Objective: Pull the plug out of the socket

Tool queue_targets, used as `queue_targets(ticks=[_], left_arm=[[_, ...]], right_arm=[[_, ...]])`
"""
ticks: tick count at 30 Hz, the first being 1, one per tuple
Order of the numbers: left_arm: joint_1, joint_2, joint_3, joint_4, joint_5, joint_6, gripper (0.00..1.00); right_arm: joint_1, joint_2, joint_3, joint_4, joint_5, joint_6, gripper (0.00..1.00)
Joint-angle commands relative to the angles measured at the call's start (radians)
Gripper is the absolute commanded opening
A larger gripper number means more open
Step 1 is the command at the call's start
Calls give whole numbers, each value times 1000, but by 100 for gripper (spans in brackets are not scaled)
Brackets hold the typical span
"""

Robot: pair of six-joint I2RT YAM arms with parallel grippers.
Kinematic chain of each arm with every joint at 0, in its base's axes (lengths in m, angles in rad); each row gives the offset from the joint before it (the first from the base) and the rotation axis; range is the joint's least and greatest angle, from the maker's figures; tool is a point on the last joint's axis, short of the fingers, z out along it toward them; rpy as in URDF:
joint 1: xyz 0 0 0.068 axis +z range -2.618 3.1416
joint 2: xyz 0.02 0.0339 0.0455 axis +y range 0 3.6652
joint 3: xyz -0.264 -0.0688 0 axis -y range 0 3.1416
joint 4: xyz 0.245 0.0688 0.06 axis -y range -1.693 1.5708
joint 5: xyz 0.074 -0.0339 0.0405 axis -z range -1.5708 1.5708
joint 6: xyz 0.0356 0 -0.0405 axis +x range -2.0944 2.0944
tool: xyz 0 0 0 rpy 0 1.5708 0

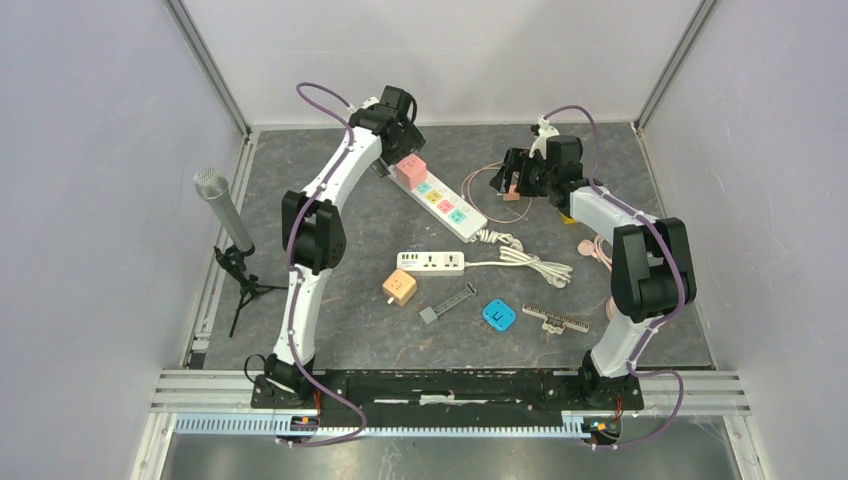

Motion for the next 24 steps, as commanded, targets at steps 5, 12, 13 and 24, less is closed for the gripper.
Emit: queue_targets(ticks=[5,12,13,24], left_arm=[[-17,79,44,84,-14,17,100],[-23,90,-2,47,-34,0,97],[-23,85,-10,47,-34,1,94],[-12,-48,-136,53,-27,138,68]], right_arm=[[7,26,109,-78,11,-45,86],[25,31,115,-83,5,-80,86],[33,39,122,-86,-2,-94,86],[177,150,245,-145,-142,-270,83]])
